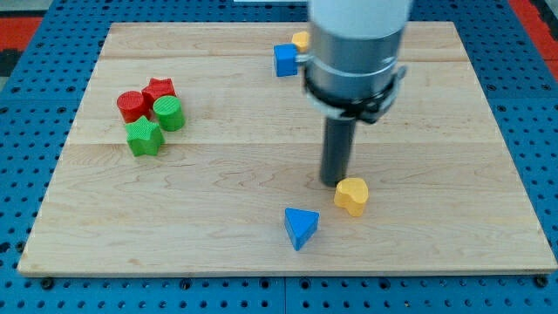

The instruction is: Slide the blue cube closer to the yellow heart

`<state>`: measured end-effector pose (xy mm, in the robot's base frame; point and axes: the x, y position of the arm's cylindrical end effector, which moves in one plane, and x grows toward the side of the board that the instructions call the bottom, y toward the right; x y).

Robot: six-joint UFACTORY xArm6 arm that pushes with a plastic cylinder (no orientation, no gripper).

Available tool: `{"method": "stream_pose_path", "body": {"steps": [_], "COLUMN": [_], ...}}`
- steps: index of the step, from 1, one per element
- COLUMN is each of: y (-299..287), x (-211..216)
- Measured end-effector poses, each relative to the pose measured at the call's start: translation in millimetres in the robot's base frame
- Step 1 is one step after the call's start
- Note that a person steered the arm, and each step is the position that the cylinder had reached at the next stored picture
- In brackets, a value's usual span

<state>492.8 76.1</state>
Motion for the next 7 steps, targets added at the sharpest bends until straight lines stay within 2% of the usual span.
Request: {"method": "stream_pose_path", "body": {"steps": [1, 2, 3, 4, 6, 7], "y": [22.9, -25.6, 1.7, 51.0, 42.5, -66.2], "x": [3.7, 52.6, 15.4, -74.9, -266.5, -278.4]}}
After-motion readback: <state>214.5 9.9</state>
